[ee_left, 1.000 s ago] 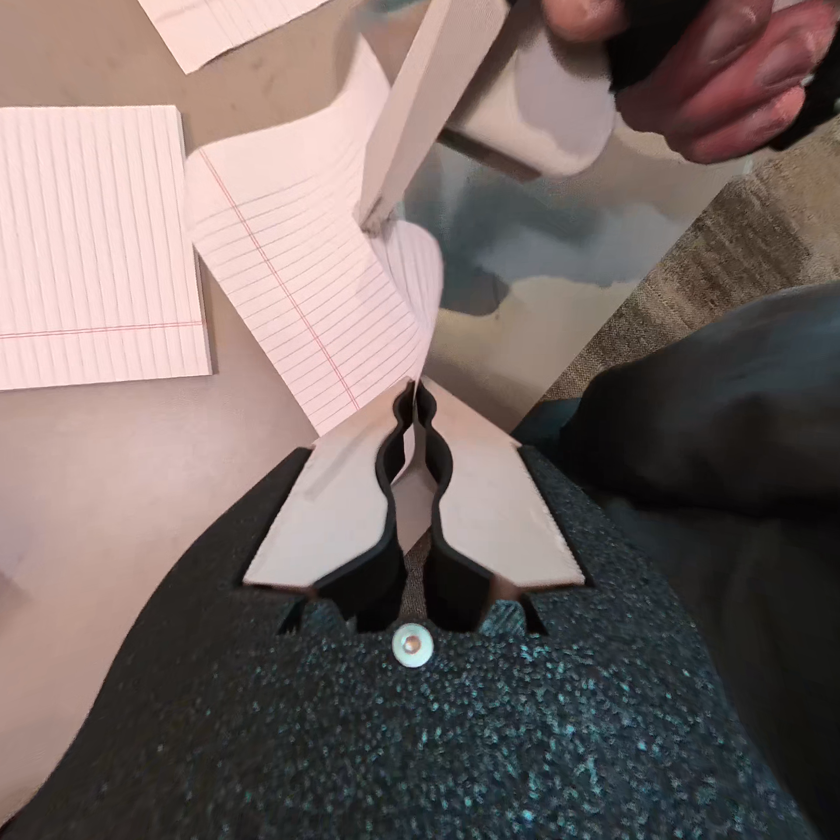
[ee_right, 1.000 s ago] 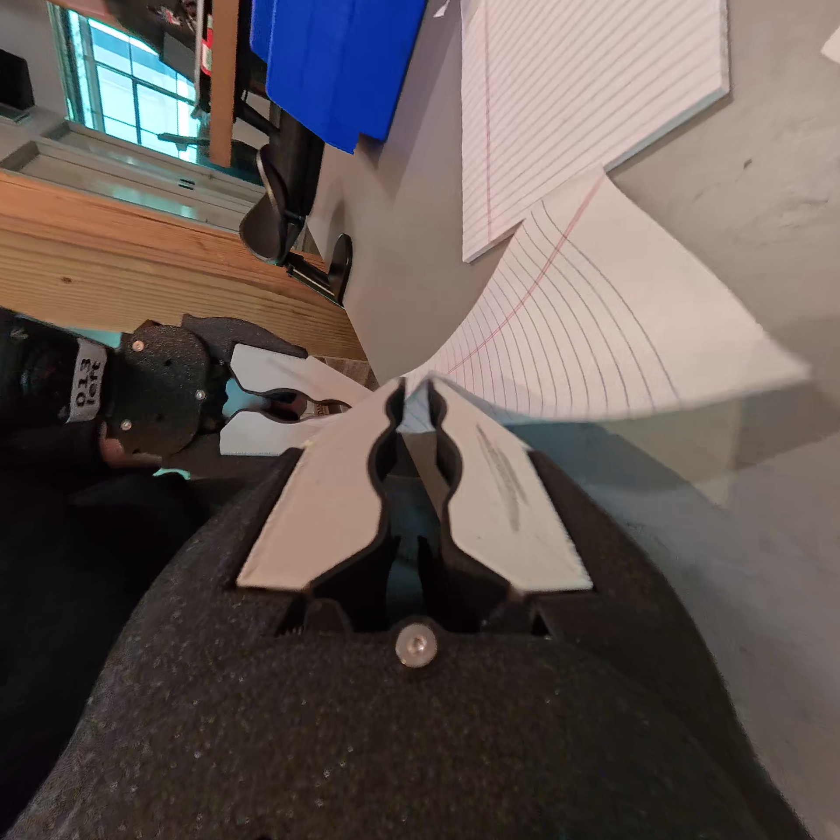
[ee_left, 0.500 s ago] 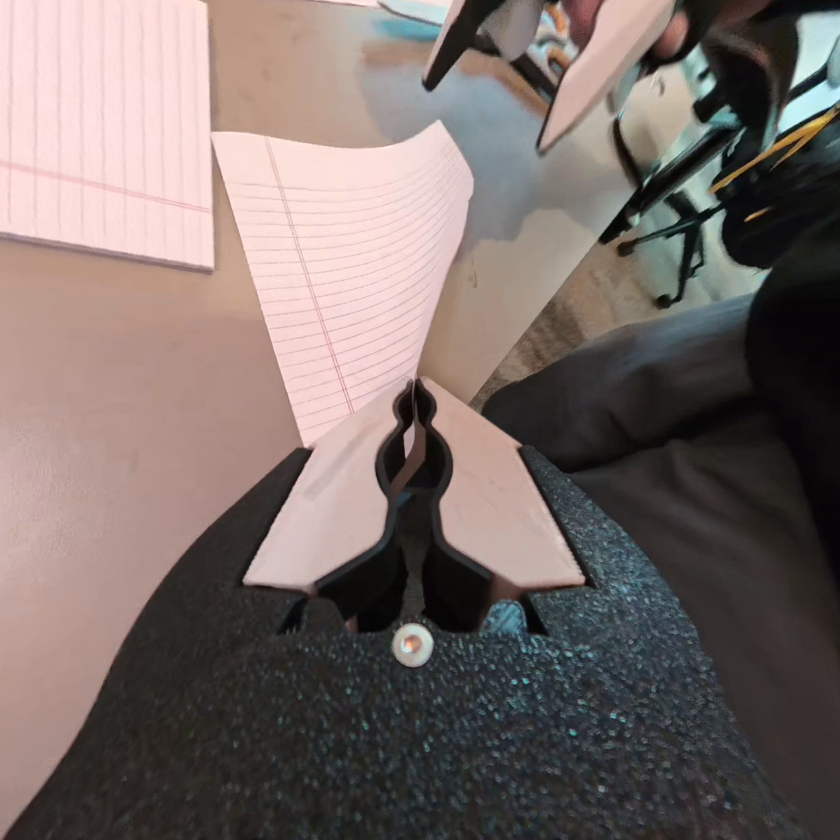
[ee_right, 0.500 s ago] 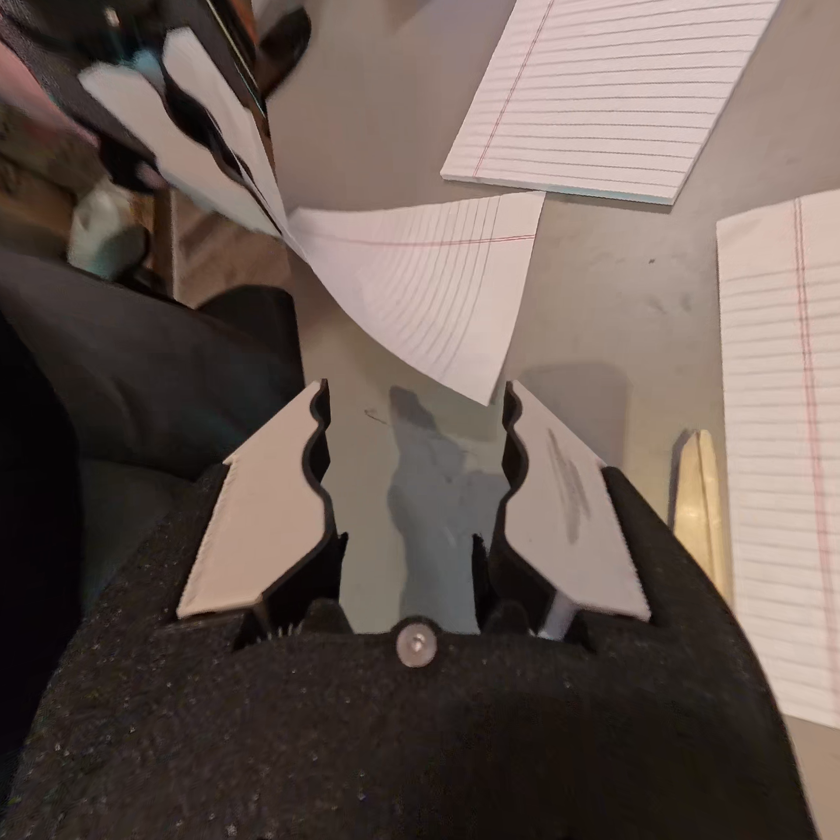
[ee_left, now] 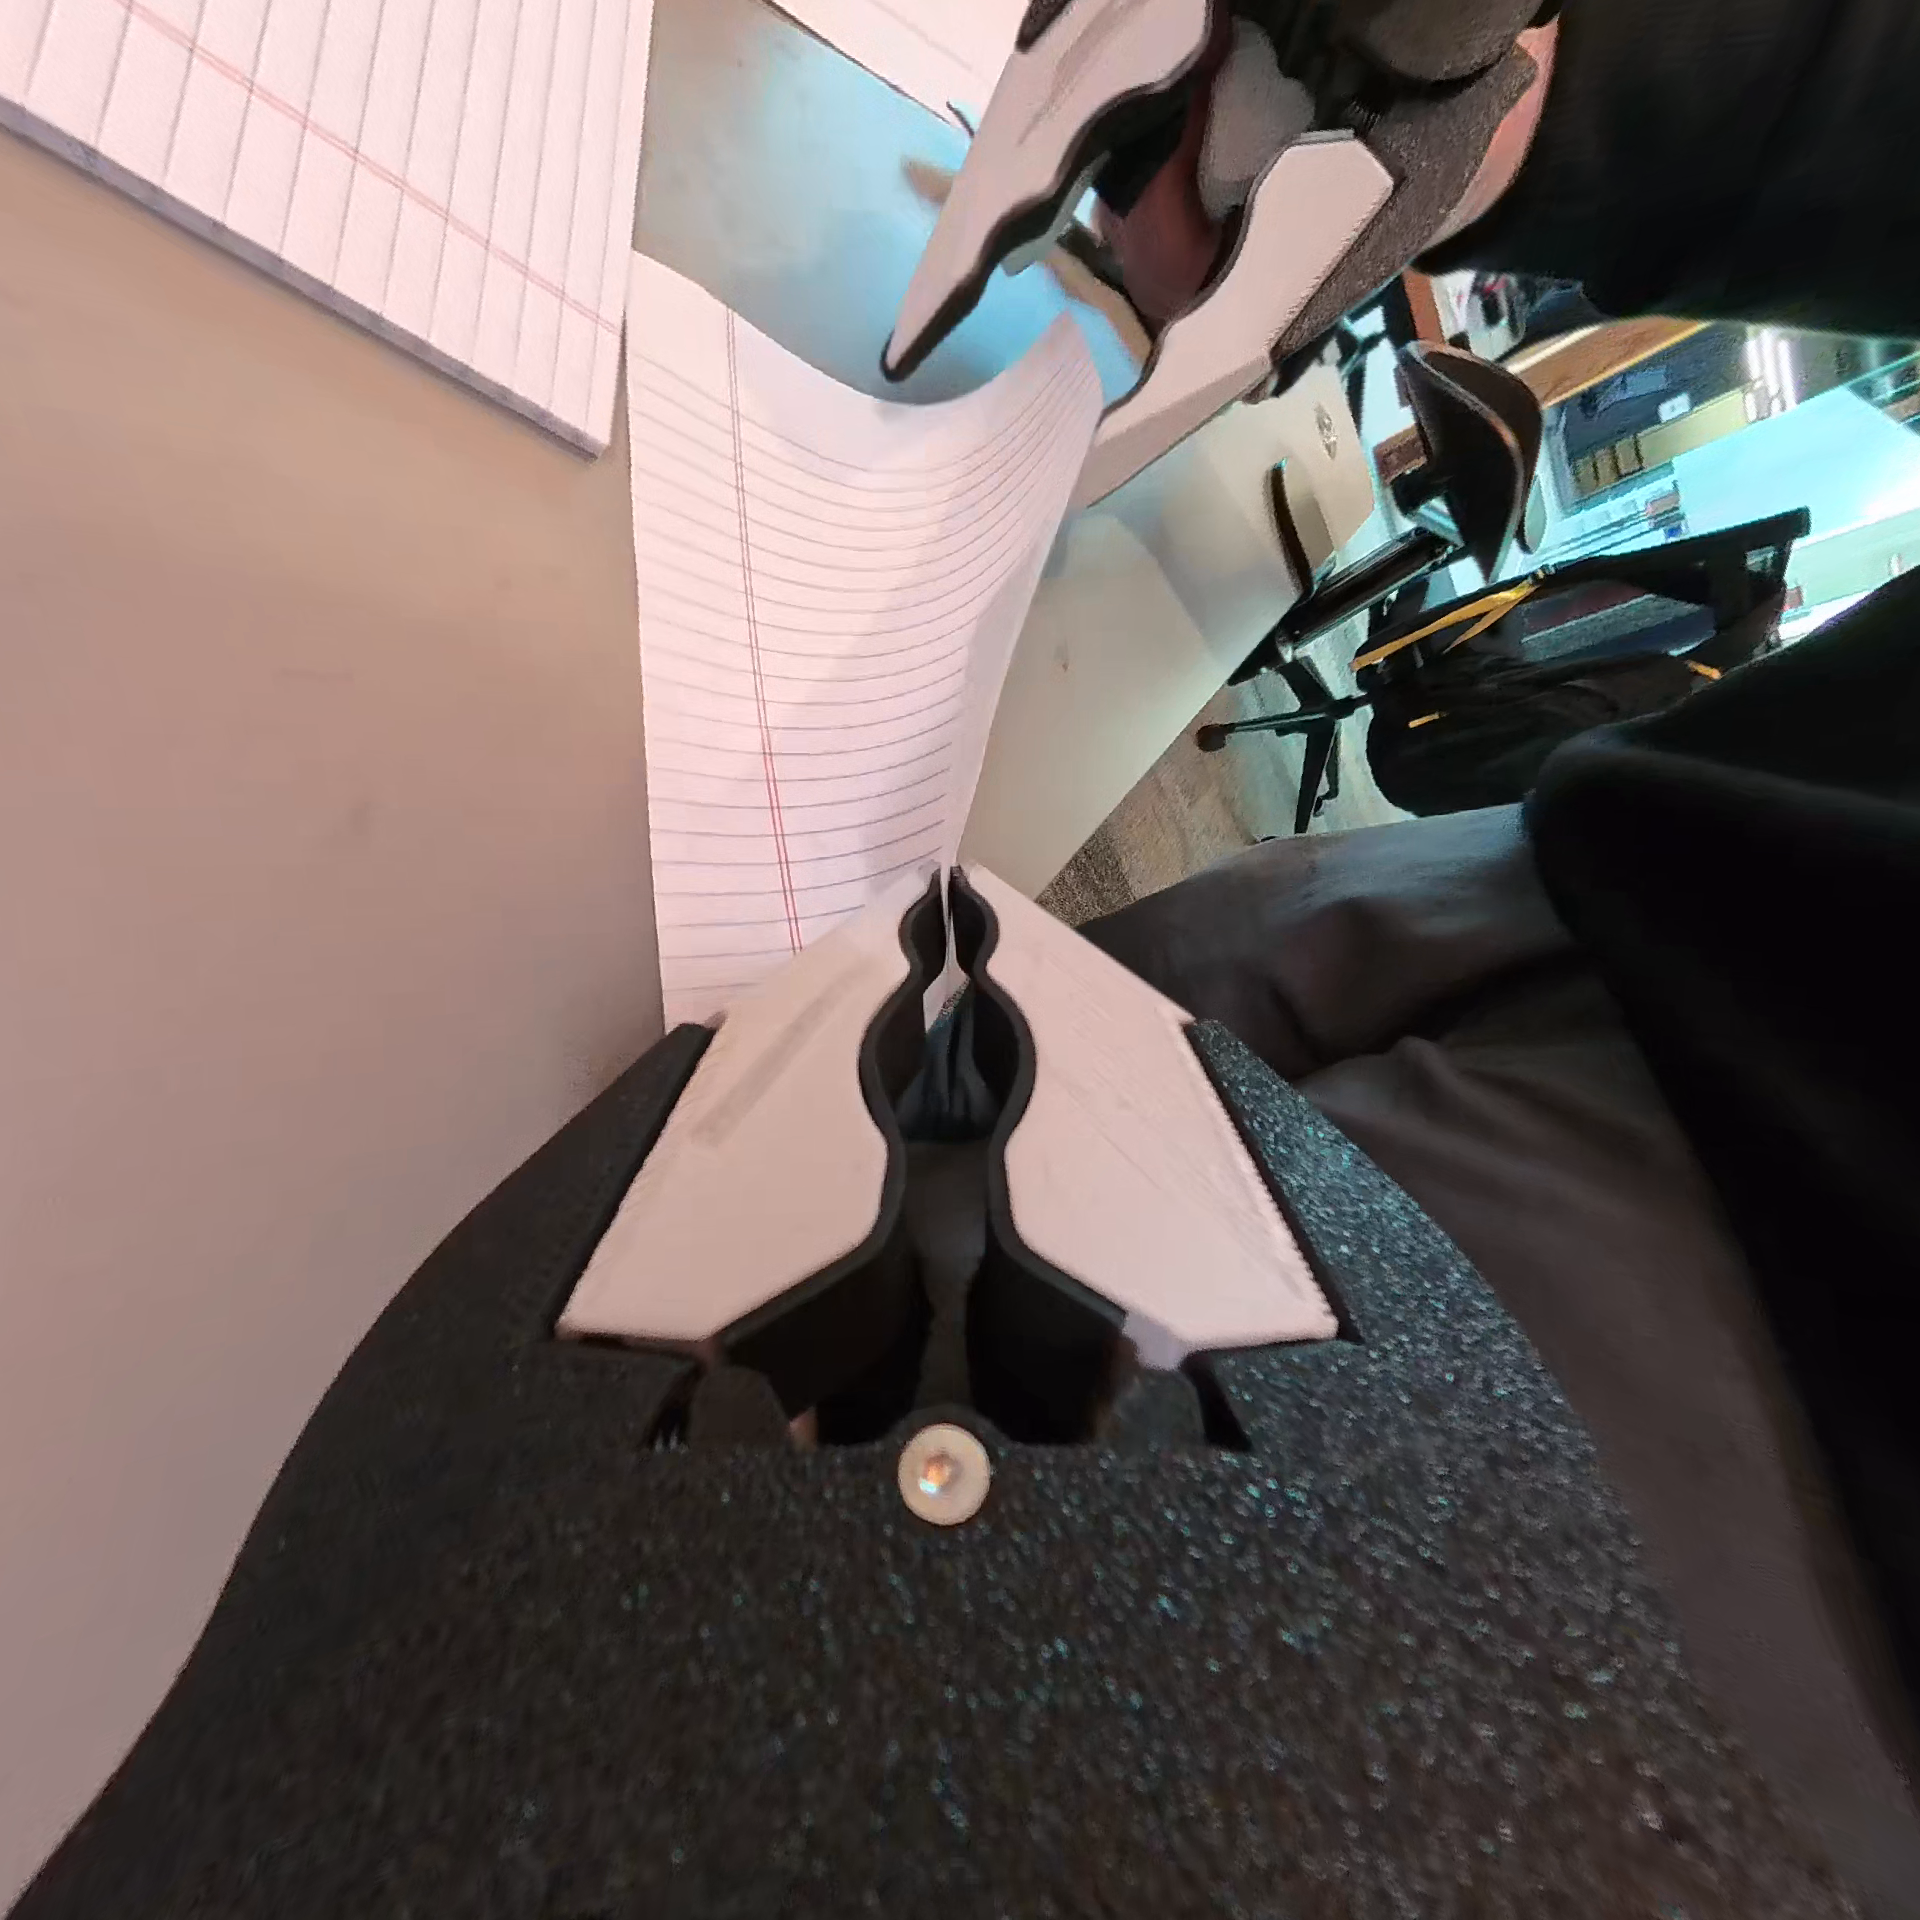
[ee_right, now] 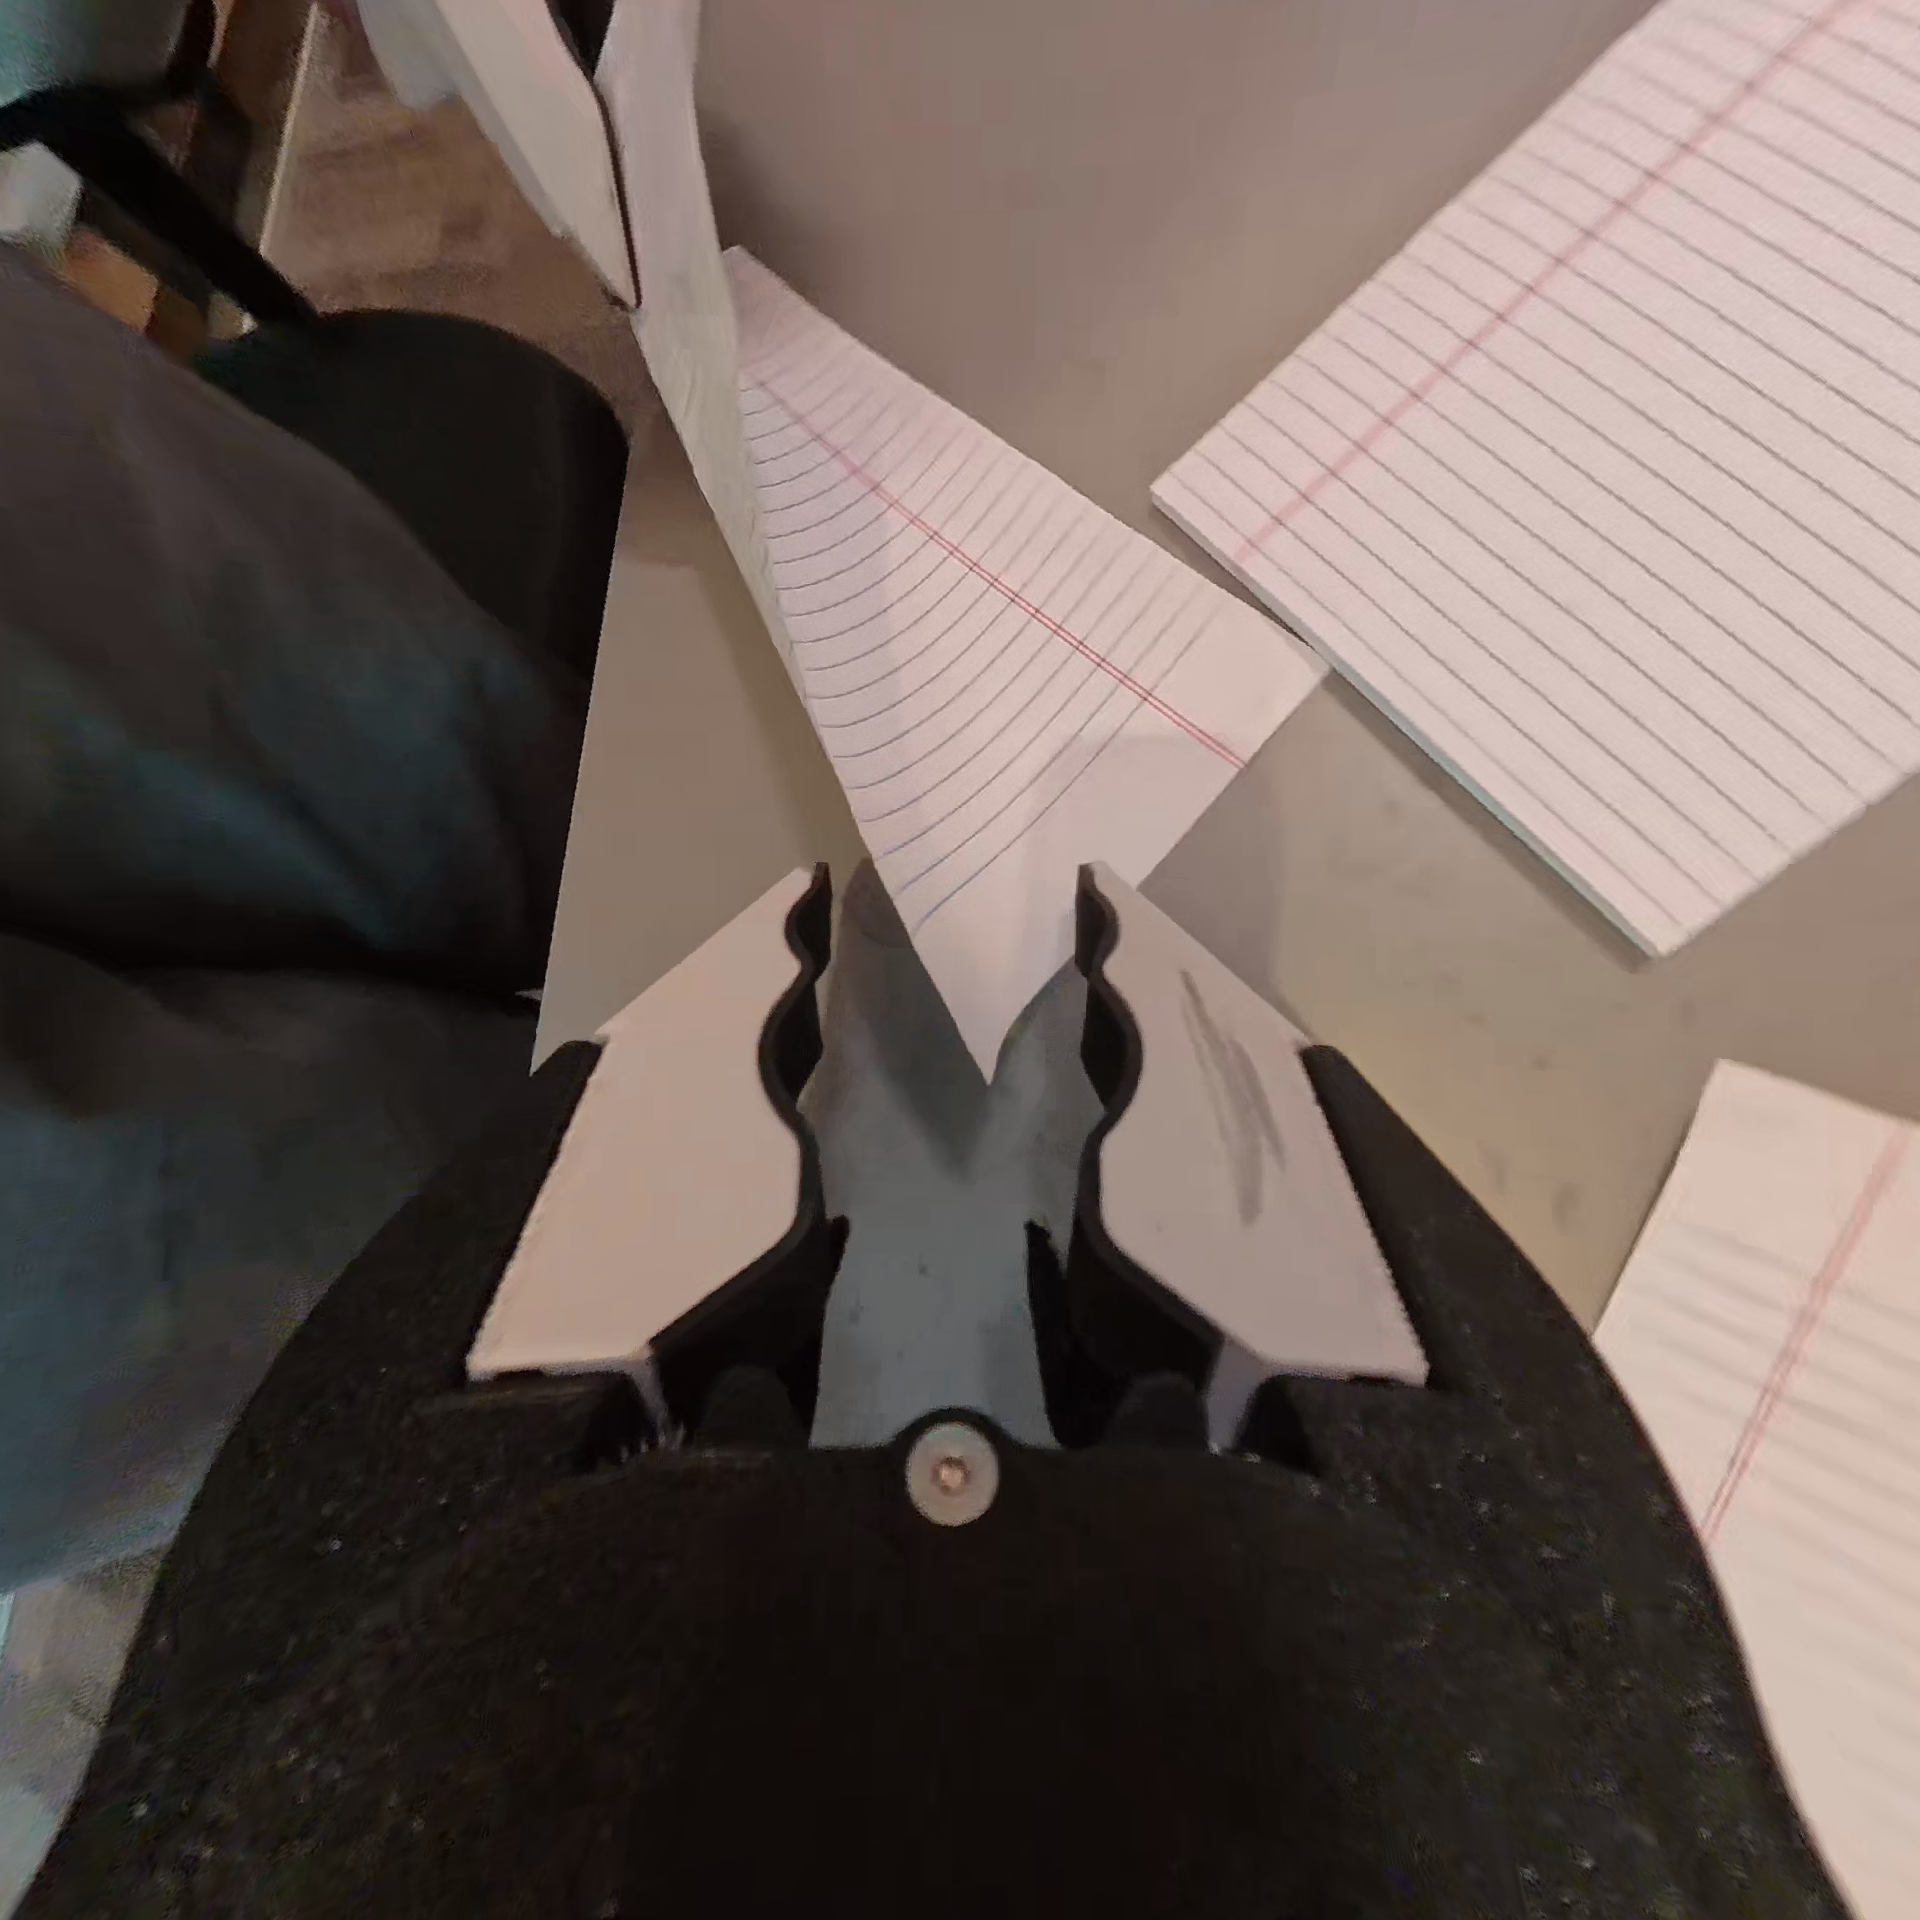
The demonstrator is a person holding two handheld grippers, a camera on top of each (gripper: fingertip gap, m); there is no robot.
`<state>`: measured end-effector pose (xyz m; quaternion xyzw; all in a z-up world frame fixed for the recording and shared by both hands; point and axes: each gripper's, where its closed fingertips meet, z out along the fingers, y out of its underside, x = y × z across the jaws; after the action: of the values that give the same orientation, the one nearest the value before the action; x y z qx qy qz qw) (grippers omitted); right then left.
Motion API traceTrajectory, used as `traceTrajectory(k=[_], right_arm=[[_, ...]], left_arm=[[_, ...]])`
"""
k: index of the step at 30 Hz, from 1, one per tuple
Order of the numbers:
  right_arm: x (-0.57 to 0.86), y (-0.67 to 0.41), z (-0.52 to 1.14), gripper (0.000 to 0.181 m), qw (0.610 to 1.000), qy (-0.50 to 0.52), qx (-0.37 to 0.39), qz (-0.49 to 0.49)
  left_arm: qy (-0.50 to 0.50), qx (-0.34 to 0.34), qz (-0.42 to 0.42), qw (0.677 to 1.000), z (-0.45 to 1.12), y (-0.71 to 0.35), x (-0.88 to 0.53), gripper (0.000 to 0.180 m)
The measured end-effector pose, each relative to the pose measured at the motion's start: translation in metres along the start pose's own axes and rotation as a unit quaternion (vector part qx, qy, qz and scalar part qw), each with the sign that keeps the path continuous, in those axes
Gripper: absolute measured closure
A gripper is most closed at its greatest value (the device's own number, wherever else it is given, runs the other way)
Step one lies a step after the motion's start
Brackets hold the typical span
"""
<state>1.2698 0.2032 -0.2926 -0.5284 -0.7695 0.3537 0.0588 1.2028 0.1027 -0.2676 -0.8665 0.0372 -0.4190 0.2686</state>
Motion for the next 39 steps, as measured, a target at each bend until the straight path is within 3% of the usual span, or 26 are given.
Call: traceTrajectory(k=[8, 19, 30, 34, 39], right_arm=[[-0.002, -0.003, 0.014, 0.181, 0.998, -0.051, -0.035, -0.014], [-0.022, -0.011, 0.016, 0.181, 0.968, -0.189, -0.103, 0.127], [-0.007, -0.013, 0.026, 0.180, 0.949, -0.191, -0.140, 0.209], [-0.005, -0.023, 0.027, 0.150, 0.951, -0.200, -0.129, 0.198], [0.007, -0.035, 0.025, 0.169, 0.959, -0.193, -0.086, 0.188]], left_arm=[[-0.023, 0.044, -0.046, 0.998, -0.008, 0.005, -0.016, 0.180], [-0.098, 0.072, -0.114, 0.986, -0.009, 0.024, -0.031, 0.180], [-0.132, 0.056, -0.194, 0.970, -0.007, 0.027, -0.041, 0.180], [-0.113, 0.047, -0.223, 0.967, -0.007, 0.027, -0.041, 0.180], [-0.101, 0.064, -0.259, 0.958, -0.011, 0.030, -0.042, 0.180]])
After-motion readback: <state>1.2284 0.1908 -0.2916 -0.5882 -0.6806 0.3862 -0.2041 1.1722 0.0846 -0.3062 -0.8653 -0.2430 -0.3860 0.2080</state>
